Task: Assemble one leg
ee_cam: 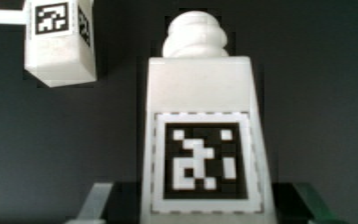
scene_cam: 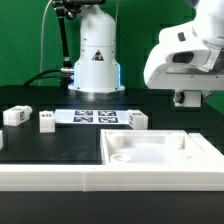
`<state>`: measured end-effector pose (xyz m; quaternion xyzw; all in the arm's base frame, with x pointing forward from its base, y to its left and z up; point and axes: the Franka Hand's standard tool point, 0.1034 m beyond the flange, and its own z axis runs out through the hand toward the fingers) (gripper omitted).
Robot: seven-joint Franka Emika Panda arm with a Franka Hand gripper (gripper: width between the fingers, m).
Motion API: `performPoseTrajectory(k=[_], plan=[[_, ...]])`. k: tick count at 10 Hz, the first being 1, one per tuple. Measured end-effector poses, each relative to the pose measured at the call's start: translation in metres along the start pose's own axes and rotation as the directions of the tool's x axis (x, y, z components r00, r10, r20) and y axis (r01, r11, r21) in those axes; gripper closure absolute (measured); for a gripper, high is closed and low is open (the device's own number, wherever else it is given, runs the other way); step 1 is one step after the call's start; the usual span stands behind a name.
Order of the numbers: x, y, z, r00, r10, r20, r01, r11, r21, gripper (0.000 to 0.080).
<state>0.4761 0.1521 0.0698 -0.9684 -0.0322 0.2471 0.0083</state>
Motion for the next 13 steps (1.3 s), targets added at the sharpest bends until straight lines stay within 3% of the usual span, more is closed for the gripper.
performPoseTrajectory(k=[2,4,8,9,11,13], plan=[[0.011,0.016,-0.034,0.993,-0.042,-0.106,0.044,0.999,0.014,0.0509],[0.019,0.019,-0.068,0.977,-0.037,-0.210,0.042,0.999,0.021,0.0509],[0.033,0.019,-0.065,0.880,-0.030,-0.473,0.048,0.998,0.026,0.0509],[0.040,0.026,-0.062,0.834,-0.063,-0.548,0.080,0.997,0.007,0.0509],[0.055,0.042,-0.077,0.743,-0.093,-0.663,0.103,0.994,-0.024,0.0509],[0.064,0.046,-0.095,0.651,-0.089,-0.754,0.098,0.995,-0.032,0.0509]])
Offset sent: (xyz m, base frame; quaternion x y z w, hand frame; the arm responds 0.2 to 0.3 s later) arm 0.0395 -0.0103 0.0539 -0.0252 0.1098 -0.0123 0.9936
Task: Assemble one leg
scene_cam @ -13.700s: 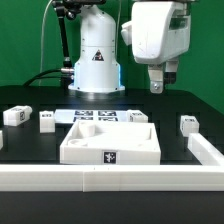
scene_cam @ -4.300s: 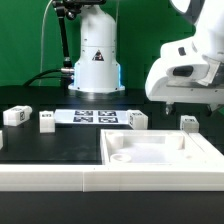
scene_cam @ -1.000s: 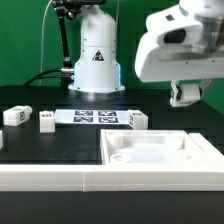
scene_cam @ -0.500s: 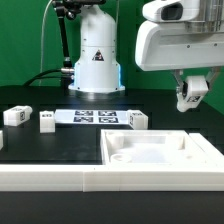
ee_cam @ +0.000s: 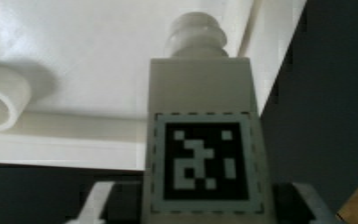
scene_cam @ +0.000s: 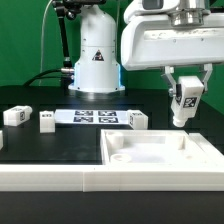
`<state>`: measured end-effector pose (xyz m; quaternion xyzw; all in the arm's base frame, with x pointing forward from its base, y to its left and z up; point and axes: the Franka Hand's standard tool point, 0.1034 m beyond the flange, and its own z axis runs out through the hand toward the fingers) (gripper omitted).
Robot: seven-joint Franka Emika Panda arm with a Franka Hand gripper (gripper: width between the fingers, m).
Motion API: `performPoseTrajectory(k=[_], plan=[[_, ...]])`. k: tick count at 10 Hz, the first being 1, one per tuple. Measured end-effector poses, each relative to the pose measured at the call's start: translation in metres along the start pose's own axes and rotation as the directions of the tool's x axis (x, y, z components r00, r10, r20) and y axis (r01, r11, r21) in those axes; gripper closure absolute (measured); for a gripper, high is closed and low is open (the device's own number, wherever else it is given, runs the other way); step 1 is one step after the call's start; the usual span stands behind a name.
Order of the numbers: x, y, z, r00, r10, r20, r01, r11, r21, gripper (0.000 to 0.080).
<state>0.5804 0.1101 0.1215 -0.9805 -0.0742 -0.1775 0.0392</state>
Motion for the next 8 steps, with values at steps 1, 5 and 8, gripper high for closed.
performPoseTrajectory(k=[1,5,8], plan=[[0.000,0.001,0.001,0.996,-0.002,-0.088,0.001,1.000,-0.006,0.0509],[-0.009,0.008,0.019,0.971,-0.013,-0.237,0.008,1.000,-0.024,0.0509],[0.016,0.015,0.030,0.974,-0.016,-0.224,0.010,1.000,-0.026,0.0509]])
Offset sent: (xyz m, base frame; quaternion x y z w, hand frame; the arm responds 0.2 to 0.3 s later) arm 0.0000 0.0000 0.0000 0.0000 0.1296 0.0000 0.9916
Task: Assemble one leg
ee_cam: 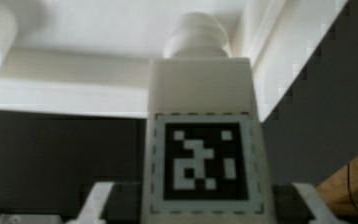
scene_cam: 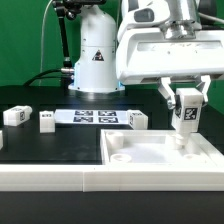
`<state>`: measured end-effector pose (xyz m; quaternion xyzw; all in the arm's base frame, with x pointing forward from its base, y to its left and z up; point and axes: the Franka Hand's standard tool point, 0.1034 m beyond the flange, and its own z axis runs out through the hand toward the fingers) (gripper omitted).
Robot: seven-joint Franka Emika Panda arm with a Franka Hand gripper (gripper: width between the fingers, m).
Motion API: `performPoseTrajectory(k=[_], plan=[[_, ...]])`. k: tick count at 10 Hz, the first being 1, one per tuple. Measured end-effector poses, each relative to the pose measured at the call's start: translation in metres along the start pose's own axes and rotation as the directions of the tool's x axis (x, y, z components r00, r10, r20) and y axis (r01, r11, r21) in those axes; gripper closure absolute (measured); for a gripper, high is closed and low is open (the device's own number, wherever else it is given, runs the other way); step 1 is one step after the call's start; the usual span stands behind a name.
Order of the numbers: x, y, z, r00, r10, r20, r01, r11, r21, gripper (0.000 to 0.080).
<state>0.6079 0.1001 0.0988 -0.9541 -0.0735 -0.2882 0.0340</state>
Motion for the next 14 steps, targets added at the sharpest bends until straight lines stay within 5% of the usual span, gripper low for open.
performPoseTrajectory(k=[5,8,14], plan=[[0.016,-0.002,0.013,1.000,0.004,0.013,-0.004,1.000,0.007,0.0509],[0.009,-0.013,0.021,1.000,0.002,-0.013,-0.001,1.000,0.011,0.0509],[0.003,-0.019,0.030,0.999,0.029,-0.043,-0.030,0.999,-0.021,0.0508]])
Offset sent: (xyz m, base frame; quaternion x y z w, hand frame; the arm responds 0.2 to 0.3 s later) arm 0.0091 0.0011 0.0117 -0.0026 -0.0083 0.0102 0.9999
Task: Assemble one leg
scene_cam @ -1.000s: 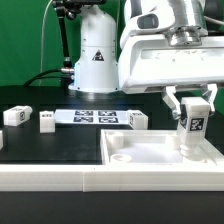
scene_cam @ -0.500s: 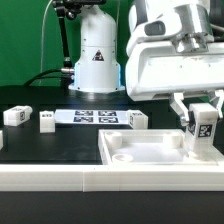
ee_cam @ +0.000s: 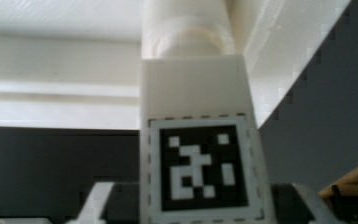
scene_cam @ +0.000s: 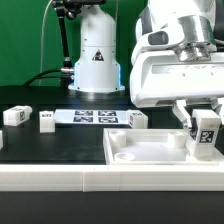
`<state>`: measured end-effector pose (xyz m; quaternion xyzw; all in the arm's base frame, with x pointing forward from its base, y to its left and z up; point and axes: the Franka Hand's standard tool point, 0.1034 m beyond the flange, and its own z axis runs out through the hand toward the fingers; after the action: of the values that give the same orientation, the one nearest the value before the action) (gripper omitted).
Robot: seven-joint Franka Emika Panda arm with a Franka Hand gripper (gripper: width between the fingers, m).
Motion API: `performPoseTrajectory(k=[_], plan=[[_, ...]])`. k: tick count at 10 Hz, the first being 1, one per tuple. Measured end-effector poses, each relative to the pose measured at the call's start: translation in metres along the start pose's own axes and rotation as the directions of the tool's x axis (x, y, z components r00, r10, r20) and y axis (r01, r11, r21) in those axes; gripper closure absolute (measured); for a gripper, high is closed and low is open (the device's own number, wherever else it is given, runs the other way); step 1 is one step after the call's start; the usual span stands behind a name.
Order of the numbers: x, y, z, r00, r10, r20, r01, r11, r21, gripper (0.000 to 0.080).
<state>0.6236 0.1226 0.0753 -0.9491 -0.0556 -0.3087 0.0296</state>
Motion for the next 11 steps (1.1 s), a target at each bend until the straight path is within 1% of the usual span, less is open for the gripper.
performPoseTrajectory(k=[1,2,3,4,5,8,11], plan=[[-0.002,0.000,0.001,1.000,0.001,0.017,-0.001,1.000,0.002,0.0508],[-0.003,0.000,0.002,1.000,0.001,0.023,-0.001,1.000,0.002,0.0328],[-0.004,0.000,0.002,1.000,0.001,0.027,-0.001,1.000,0.003,0.0212],[-0.004,0.000,0.002,1.000,0.001,0.027,-0.001,1.000,0.003,0.0212],[-0.004,0.000,0.002,1.000,0.001,0.027,-0.001,1.000,0.003,0.0162],[-0.004,0.000,0.001,0.999,0.001,0.038,-0.001,1.000,0.004,0.0150],[0.018,-0.004,-0.023,0.998,0.001,0.057,-0.002,1.000,0.018,0.0150]])
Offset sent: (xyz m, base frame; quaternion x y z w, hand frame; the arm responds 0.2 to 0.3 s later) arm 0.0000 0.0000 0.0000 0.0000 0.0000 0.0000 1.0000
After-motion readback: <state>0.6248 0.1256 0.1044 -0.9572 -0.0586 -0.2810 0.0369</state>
